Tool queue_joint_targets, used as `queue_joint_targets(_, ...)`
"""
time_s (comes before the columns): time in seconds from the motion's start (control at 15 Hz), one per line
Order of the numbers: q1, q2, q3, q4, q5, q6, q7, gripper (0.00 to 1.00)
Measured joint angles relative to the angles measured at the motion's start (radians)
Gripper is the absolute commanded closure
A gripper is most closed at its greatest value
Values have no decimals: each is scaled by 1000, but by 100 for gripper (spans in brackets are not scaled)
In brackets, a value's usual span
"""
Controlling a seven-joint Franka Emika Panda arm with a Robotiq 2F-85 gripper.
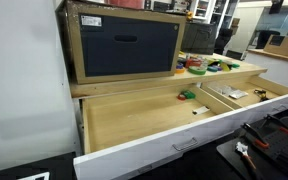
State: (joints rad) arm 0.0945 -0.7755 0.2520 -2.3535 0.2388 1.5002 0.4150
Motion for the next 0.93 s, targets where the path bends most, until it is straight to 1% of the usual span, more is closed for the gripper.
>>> queue_joint_targets(0.2, -42, 58, -2, 5, -23, 28, 0, 0)
queue_joint_targets(0.4, -73, 155, -5, 16, -37, 65, 0, 0)
queue_joint_targets(0.73, -73, 319, -12, 41, -48, 97, -20, 0)
queue_joint_targets(0.93, -62, 391, -12, 44, -102, 101, -43, 0)
